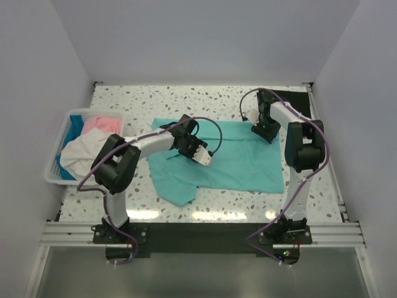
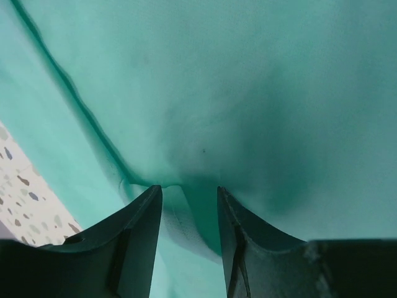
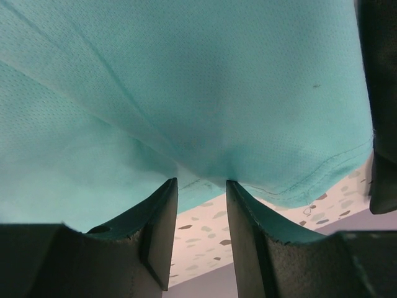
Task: Fold and stack the t-shirts
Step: Fold the tshirt
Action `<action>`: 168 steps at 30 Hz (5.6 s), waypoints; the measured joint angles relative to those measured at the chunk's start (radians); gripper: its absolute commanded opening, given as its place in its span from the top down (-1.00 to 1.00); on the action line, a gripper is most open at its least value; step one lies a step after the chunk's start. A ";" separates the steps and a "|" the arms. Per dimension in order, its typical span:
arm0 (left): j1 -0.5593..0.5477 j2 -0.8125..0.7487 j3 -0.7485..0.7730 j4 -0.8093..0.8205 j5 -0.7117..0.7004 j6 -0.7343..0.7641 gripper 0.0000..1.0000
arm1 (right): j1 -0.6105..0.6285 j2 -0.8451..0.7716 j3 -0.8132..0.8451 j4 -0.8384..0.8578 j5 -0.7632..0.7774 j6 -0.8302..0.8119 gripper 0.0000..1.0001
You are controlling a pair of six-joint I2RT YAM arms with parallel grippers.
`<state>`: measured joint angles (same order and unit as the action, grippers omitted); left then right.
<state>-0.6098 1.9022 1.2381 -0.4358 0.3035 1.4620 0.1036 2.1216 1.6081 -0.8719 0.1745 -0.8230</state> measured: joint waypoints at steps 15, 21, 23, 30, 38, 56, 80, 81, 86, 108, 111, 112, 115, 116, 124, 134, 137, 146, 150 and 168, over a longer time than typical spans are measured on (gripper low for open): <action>0.052 0.014 0.050 0.068 0.008 -0.057 0.99 | 0.000 0.000 0.008 0.011 0.045 -0.064 0.54; 0.092 0.015 0.088 0.040 0.076 -0.107 1.00 | 0.000 0.000 0.043 0.011 0.045 -0.081 1.00; 0.101 0.014 0.101 0.023 0.105 -0.134 1.00 | 0.000 0.000 0.047 0.011 0.045 -0.085 1.00; 0.110 0.015 0.117 -0.005 0.169 -0.220 1.00 | 0.000 0.000 0.048 -0.007 0.043 -0.109 0.77; 0.110 0.015 0.117 -0.012 0.188 -0.250 1.00 | 0.000 0.000 0.048 -0.058 0.014 -0.148 0.44; 0.110 0.015 0.117 -0.017 0.183 -0.256 1.00 | 0.000 0.063 0.058 -0.057 0.018 -0.166 0.83; 0.110 0.014 0.117 -0.017 0.175 -0.257 1.00 | 0.000 0.062 0.110 -0.080 0.018 -0.208 0.48; 0.110 0.015 0.117 -0.017 0.175 -0.257 1.00 | 0.000 0.062 0.116 -0.080 0.018 -0.208 0.49; 0.110 0.014 0.117 -0.017 0.175 -0.257 1.00 | 0.000 0.064 0.129 -0.080 0.018 -0.211 0.53; 0.110 -0.051 0.089 -0.095 0.198 -0.246 1.00 | 0.000 0.006 0.051 -0.120 0.017 -0.252 1.00; 0.110 -0.062 0.076 -0.097 0.198 -0.245 1.00 | 0.000 -0.008 0.038 -0.121 0.017 -0.256 1.00; 0.110 -0.062 0.072 -0.098 0.198 -0.244 1.00 | 0.000 -0.008 0.038 -0.121 0.017 -0.256 1.00; 0.110 -0.062 0.070 -0.108 0.198 -0.242 1.00 | 0.000 -0.008 0.032 -0.122 0.016 -0.256 1.00; 0.110 -0.062 0.070 -0.108 0.198 -0.240 1.00 | -0.001 -0.008 0.030 -0.123 0.017 -0.256 1.00; 0.112 -0.061 0.070 -0.141 0.200 -0.225 0.29 | -0.003 -0.008 0.009 -0.151 0.006 -0.248 -0.01; 0.300 -0.055 0.199 -0.175 0.221 -0.541 0.19 | -0.027 -0.011 0.231 -0.284 -0.106 -0.108 0.10; 0.346 0.006 0.283 -0.145 0.168 -0.686 0.27 | -0.016 -0.013 0.210 -0.261 -0.106 -0.038 0.14; 0.399 0.282 0.409 -0.134 0.034 -0.936 0.33 | 0.029 0.077 0.132 -0.130 -0.042 0.091 0.13; 0.409 0.346 0.529 -0.141 -0.018 -0.986 0.35 | 0.033 0.125 0.175 -0.115 -0.001 0.112 0.08; 0.435 -0.433 -0.082 -0.320 0.344 -0.603 -0.33 | 0.027 -0.597 -0.369 -0.177 -0.141 0.021 -0.14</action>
<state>-0.1745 1.4689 1.1564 -0.7559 0.6472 0.8589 0.1310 1.5246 1.2388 -1.0485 0.0338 -0.8024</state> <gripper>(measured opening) 0.665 0.625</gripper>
